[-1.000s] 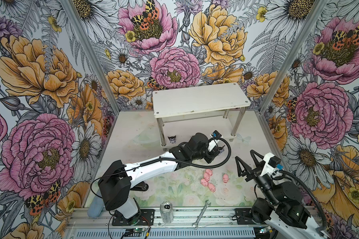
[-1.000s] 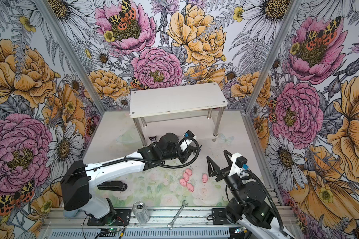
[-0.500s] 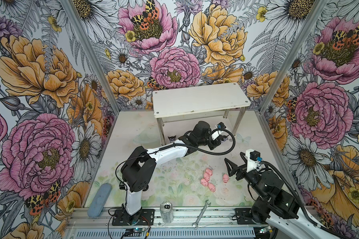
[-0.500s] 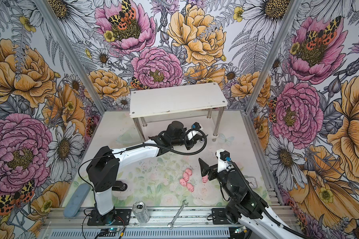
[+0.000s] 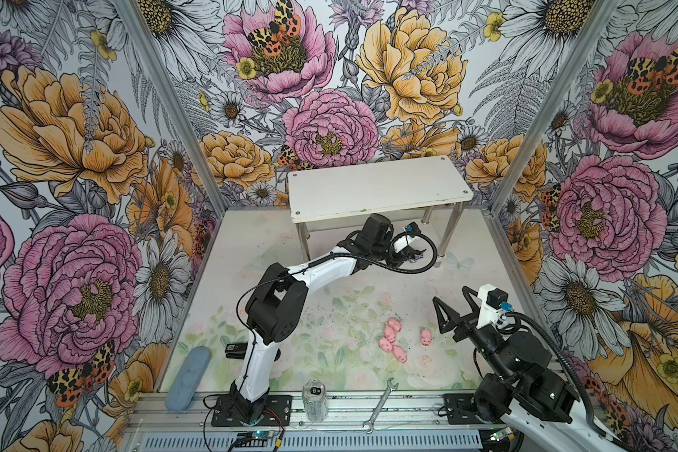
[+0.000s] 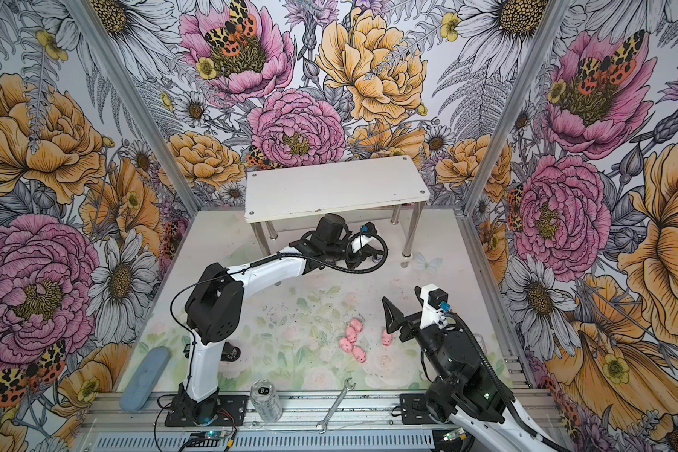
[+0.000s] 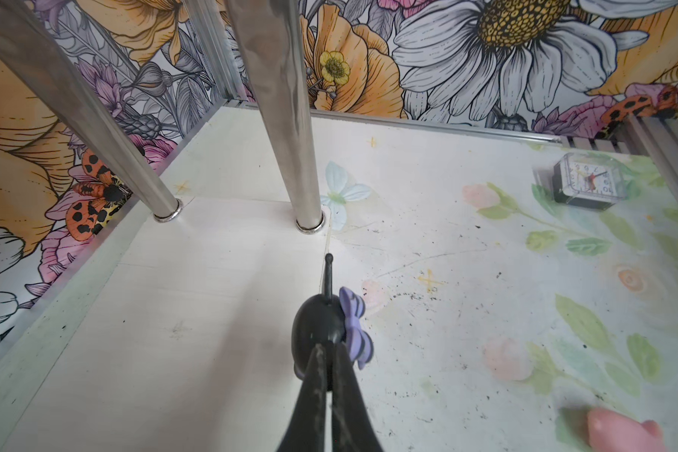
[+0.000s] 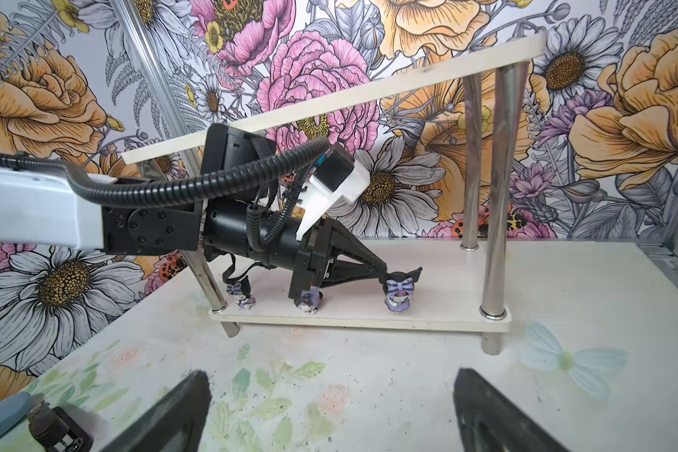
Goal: Place and organize the plastic toys onto the shelf
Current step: 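Lower the figurine with the left gripper onto the shelf's lower tier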
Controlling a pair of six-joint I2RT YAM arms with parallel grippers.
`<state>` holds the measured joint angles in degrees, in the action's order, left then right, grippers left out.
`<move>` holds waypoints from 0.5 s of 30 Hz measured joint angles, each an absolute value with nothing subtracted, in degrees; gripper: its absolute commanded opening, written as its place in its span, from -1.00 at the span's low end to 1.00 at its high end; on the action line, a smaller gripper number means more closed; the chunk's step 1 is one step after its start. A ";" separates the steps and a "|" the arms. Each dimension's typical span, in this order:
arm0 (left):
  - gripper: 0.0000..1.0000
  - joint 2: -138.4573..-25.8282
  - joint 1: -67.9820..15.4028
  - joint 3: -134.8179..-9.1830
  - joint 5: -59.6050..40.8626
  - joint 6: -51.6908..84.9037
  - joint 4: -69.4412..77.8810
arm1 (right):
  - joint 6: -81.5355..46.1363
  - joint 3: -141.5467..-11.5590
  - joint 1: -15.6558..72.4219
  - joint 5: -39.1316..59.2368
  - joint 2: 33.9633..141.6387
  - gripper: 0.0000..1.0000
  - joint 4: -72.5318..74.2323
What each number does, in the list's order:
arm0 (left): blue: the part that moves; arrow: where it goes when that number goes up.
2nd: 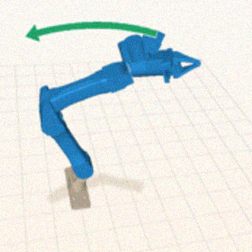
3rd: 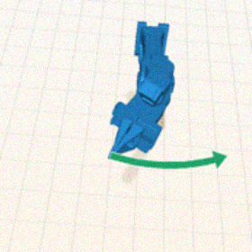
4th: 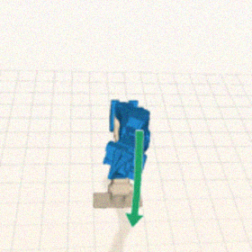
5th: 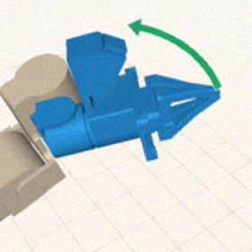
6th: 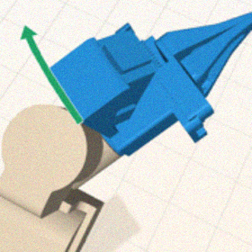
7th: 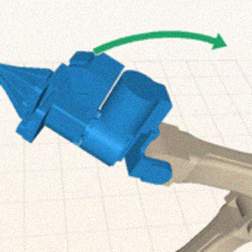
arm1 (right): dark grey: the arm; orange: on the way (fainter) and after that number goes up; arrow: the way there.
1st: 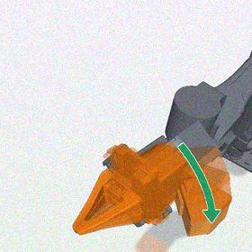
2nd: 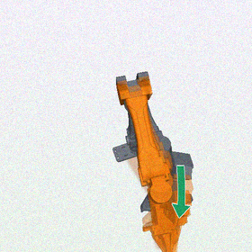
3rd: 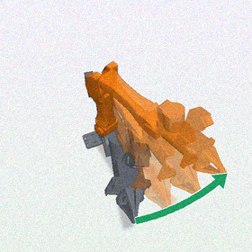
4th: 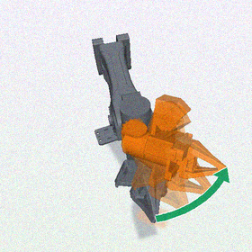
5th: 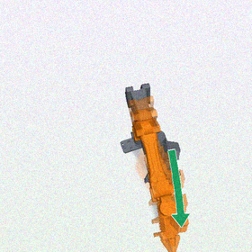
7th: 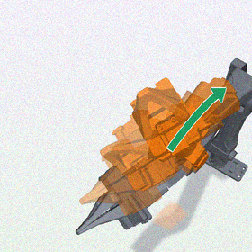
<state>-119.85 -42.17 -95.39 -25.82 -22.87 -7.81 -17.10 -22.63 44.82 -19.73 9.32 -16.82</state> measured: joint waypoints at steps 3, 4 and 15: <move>-1.00 -121.36 -41.56 -96.77 -26.98 -23.18 -9.41 | -17.08 -22.63 44.82 -19.75 11.44 0.99 -16.86; -1.00 -121.75 -41.30 -97.12 -27.27 -23.18 -9.74 | -17.08 -22.63 44.82 -19.75 11.94 0.98 -16.86; -1.00 -124.33 -39.29 -99.94 -28.38 -22.96 -11.38 | -17.06 -22.63 44.82 -19.75 12.95 0.99 -15.99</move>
